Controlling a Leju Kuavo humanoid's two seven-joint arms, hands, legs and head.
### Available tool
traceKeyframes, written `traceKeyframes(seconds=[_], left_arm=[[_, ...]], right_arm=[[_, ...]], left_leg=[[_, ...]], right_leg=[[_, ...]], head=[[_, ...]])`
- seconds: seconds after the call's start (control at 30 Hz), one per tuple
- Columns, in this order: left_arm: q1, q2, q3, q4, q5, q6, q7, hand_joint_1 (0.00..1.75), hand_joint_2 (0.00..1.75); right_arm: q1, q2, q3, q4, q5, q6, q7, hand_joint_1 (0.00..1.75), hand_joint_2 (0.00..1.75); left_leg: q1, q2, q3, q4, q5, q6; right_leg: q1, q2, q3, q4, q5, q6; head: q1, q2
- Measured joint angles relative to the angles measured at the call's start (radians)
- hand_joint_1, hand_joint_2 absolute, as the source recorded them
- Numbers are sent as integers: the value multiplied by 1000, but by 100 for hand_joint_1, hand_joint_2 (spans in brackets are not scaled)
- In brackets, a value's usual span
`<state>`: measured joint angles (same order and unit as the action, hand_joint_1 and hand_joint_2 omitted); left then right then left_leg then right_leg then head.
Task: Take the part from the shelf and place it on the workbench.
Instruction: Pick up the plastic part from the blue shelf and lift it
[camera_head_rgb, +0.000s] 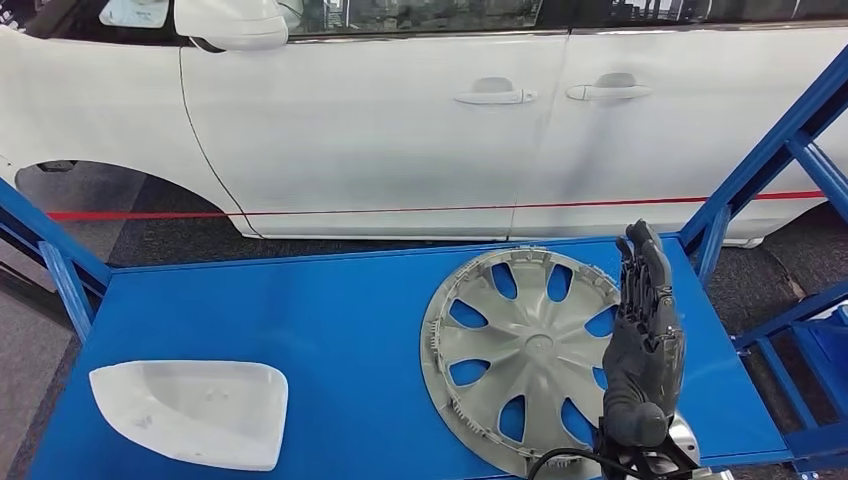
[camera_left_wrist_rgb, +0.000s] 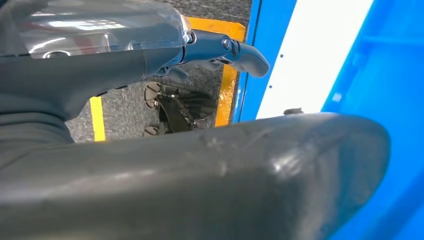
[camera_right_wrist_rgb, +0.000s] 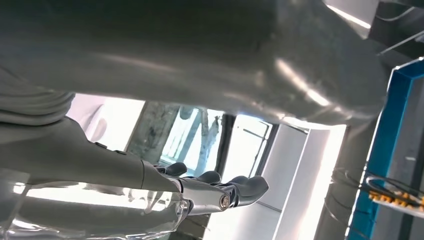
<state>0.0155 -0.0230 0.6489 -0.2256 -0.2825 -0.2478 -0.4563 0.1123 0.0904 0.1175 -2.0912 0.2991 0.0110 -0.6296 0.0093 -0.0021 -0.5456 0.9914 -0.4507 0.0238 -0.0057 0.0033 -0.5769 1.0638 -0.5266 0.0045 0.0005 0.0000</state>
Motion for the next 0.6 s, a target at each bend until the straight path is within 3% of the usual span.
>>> traceKeyframes(seconds=[0.07, 0.1, 0.13, 0.17, 0.2, 0.27, 0.3, 0.43, 0.5, 0.6], left_arm=[[1, 0, 0, 0, -1, -2, -1, 0, 0], [1, 0, 0, 0, -1, -2, -2, 0, 0], [2, 0, 0, 0, -1, -2, -2, 0, 0], [2, 0, 0, 0, -2, -2, -2, 0, 0], [2, 0, 0, 0, -3, -2, -2, 0, 0], [1, 0, 0, 0, -5, -1, -2, 0, 0], [1, 0, 0, 0, -7, -1, -2, 0, 0], [2, 1, 0, 0, -12, 1, -4, 0, 0], [2, 0, 0, 0, -13, 1, -4, 0, 0], [2, -1, 0, 0, -14, 2, -4, 0, 0]], right_arm=[[6, -8, -3, 1, 1, -2, 1, 0, 0], [9, -11, -4, 1, 1, -2, 1, 0, 0], [12, -14, -4, 2, 1, -2, 1, 0, 0], [14, -16, -4, 3, 1, -2, 1, 0, 0], [15, -18, -5, 4, 1, -2, 1, 0, 0], [15, -21, -5, 4, 2, -2, 1, 0, 0], [16, -22, -5, 4, 2, -2, 1, 0, 0], [17, -24, -5, 4, 4, -4, 1, 0, 0], [17, -24, -5, 4, 5, -4, 1, 0, 0], [19, -24, -5, 4, 5, -4, 1, 0, 0]], left_leg=[[0, 2, -4, -2, 4, 6], [-1, 2, -7, -1, 5, 6], [-1, 2, -9, 0, 5, 7], [-1, 1, -10, 3, 5, 7], [-1, 1, -12, 6, 5, 6], [-3, 0, -15, 16, 2, 1], [-5, -1, -18, 20, 2, -3], [-5, -2, -30, 28, 6, -27], [-2, -2, -47, 70, -36, -39], [3, -1, -107, 252, -160, -51]], right_leg=[[-3, 0, -54, 123, -73, 6], [-4, -1, -81, 183, -98, 8], [-5, -1, -94, 215, -104, 10], [-7, -1, -89, 210, -90, 10], [-8, -2, -65, 165, -59, 10], [-9, -2, 5, 30, 4, 7], [-8, -2, 27, -19, 21, 3], [-6, -2, 26, -49, 41, -20], [-8, -6, 17, -56, 55, -35], [-6, -9, -13, -54, 77, -44]], head=[[2, 0], [1, 0], [2, 0], [2, 0], [2, 0], [2, 0], [1, 0], [0, 0], [-2, 0], [-6, 0]])
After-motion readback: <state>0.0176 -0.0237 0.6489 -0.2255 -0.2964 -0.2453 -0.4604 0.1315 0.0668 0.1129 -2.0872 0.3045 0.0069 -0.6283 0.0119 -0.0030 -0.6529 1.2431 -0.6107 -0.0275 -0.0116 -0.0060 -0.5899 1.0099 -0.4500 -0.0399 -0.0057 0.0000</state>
